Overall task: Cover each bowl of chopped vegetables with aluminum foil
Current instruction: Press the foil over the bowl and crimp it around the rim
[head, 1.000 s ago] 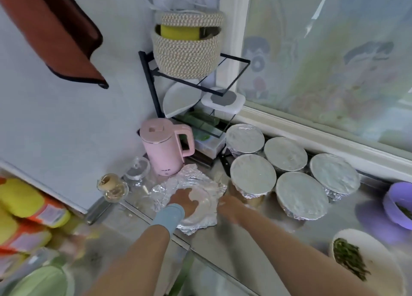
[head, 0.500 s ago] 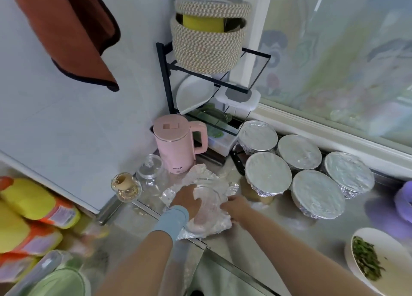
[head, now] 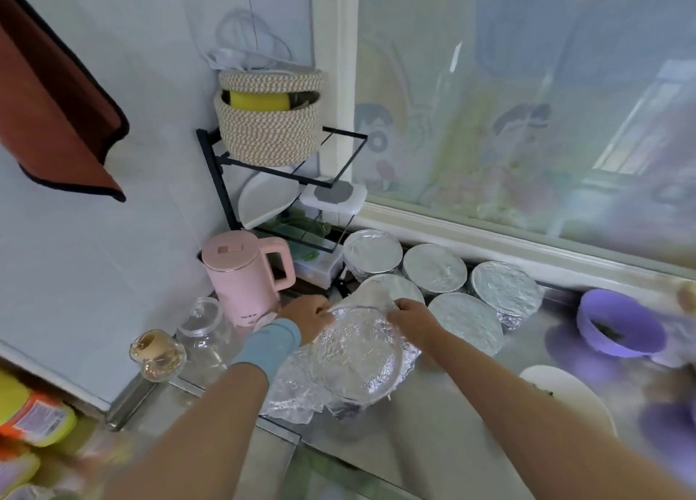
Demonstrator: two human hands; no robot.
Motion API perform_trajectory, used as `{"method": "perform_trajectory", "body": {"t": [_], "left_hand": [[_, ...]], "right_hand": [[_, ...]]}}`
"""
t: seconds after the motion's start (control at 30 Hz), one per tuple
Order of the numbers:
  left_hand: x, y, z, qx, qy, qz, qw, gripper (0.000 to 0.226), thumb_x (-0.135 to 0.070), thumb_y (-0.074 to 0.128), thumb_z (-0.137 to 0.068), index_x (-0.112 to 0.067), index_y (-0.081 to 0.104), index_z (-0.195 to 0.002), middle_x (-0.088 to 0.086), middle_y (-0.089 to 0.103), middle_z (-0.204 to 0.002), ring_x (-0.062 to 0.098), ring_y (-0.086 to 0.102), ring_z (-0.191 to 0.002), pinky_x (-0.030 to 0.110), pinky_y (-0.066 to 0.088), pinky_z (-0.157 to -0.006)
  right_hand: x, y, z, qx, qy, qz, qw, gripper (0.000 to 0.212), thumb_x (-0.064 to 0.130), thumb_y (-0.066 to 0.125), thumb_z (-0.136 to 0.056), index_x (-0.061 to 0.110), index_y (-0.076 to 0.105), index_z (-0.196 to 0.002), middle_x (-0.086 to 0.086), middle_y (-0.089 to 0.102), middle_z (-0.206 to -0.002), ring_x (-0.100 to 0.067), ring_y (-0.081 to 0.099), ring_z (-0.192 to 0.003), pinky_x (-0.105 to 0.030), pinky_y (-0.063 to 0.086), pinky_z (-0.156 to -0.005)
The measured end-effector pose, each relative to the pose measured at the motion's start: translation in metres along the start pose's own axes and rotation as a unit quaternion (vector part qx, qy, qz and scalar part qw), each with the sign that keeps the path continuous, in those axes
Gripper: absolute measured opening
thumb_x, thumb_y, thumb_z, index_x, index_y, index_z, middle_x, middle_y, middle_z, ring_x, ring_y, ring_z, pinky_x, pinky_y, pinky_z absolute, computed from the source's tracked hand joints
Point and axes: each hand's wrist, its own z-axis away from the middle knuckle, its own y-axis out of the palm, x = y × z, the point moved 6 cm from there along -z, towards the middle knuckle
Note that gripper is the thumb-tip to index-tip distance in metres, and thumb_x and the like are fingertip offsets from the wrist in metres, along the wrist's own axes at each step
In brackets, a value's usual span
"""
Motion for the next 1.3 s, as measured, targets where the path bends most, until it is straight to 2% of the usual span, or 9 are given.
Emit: {"method": "perform_trajectory", "body": {"t": [0.1, 0.27, 0.4, 0.53, 0.7, 0.8, 0.93, 1.1, 1.3], "left_hand": [[-0.047, 0.019, 0.0, -0.008, 0.021, 0.002, 1.0, 0.019, -0.03, 0.057, -0.093, -0.012, 0.062, -0.09, 0.002, 0.058, -0.074, 0.019, 0.053, -0.069, 0.03, 0.039, -0.062], [-0.118, 0.075, -0.007, 0.012, 0.003, 0.011, 1.0, 0.019, -0.039, 0.064, -0.087, -0.026, 0.062, -0.1, -0.004, 0.062, -0.091, 0.017, 0.058, -0.084, 0.027, 0.042, -0.071], [-0.167, 0.132, -0.013, 0.067, -0.009, -0.017, 0.998, 0.016, -0.038, 0.062, -0.088, -0.024, 0.056, -0.092, -0.002, 0.054, -0.083, 0.017, 0.052, -0.077, 0.027, 0.042, -0.071], [-0.211, 0.175, -0.015, 0.062, -0.016, 0.023, 0.998, 0.041, -0.036, 0.066, -0.086, -0.021, 0.059, -0.123, -0.002, 0.061, -0.113, 0.018, 0.06, -0.101, 0.029, 0.05, -0.087], [-0.242, 0.216, -0.016, 0.034, -0.047, 0.139, 0.989, 0.038, -0.028, 0.069, -0.087, -0.021, 0.06, -0.123, -0.003, 0.054, -0.114, 0.017, 0.06, -0.095, 0.026, 0.057, -0.059], [-0.242, 0.232, -0.018, 0.035, -0.052, 0.142, 0.988, 0.034, -0.027, 0.07, -0.084, -0.026, 0.063, -0.117, -0.002, 0.056, -0.119, 0.017, 0.06, -0.097, 0.036, 0.06, -0.073], [-0.243, 0.253, -0.015, 0.017, -0.061, 0.123, 0.99, 0.037, -0.018, 0.062, -0.087, -0.025, 0.056, -0.123, 0.002, 0.058, -0.117, 0.022, 0.061, -0.098, 0.033, 0.054, -0.084], [-0.27, 0.263, -0.009, -0.102, 0.073, -0.046, 0.991, 0.035, -0.009, 0.052, -0.094, -0.023, 0.057, -0.125, 0.0, 0.051, -0.125, 0.021, 0.046, -0.119, 0.034, 0.042, -0.1], [-0.282, 0.323, -0.01, 0.047, 0.123, -0.101, 0.986, 0.053, -0.025, 0.037, -0.102, -0.023, 0.022, -0.152, -0.001, 0.02, -0.159, 0.018, 0.018, -0.146, 0.037, 0.025, -0.117]], "right_hand": [[-0.023, -0.044, 0.008, -0.016, -0.021, 0.004, 1.0, 0.025, 0.029, 0.066, -0.088, 0.004, 0.069, -0.087, -0.002, 0.06, -0.069, -0.011, 0.05, -0.056, -0.02, 0.037, -0.049], [-0.075, -0.132, 0.026, -0.038, -0.021, 0.024, 0.999, 0.026, 0.034, 0.068, -0.087, 0.009, 0.069, -0.078, 0.0, 0.059, -0.063, -0.012, 0.049, -0.054, -0.02, 0.038, -0.051], [-0.131, -0.205, 0.038, -0.076, 0.013, -0.003, 0.997, 0.017, 0.029, 0.073, -0.085, 0.015, 0.071, -0.075, -0.004, 0.066, -0.068, -0.015, 0.052, -0.058, -0.023, 0.039, -0.054], [-0.18, -0.256, 0.048, -0.078, 0.039, -0.001, 0.996, 0.016, 0.026, 0.074, -0.085, 0.013, 0.071, -0.078, -0.001, 0.065, -0.066, -0.011, 0.051, -0.055, -0.021, 0.038, -0.052], [-0.226, -0.293, 0.055, -0.081, 0.062, 0.001, 0.995, 0.016, 0.022, 0.074, -0.084, 0.013, 0.066, -0.073, -0.001, 0.063, -0.066, -0.011, 0.05, -0.055, -0.02, 0.039, -0.052], [-0.25, -0.299, 0.058, -0.061, 0.088, 0.016, 0.994, 0.017, 0.024, 0.078, -0.08, 0.011, 0.069, -0.088, -0.005, 0.066, -0.08, -0.013, 0.053, -0.065, -0.025, 0.04, -0.06], [-0.276, -0.292, 0.056, -0.046, 0.123, 0.089, 0.987, 0.055, 0.015, 0.075, -0.077, 0.012, 0.056, -0.129, -0.007, 0.062, -0.12, -0.022, 0.06, -0.102, -0.026, 0.045, -0.075], [-0.285, -0.274, 0.067, -0.078, 0.146, 0.082, 0.983, 0.047, -0.001, 0.047, -0.088, 0.008, 0.04, -0.134, -0.012, 0.056, -0.126, -0.029, 0.054, -0.108, -0.026, 0.039, -0.083], [-0.299, -0.261, 0.068, -0.155, 0.172, 0.073, 0.97, 0.062, 0.004, 0.044, -0.089, 0.017, 0.024, -0.146, -0.013, 0.052, -0.133, -0.034, 0.054, -0.118, -0.034, 0.039, -0.092]]}}
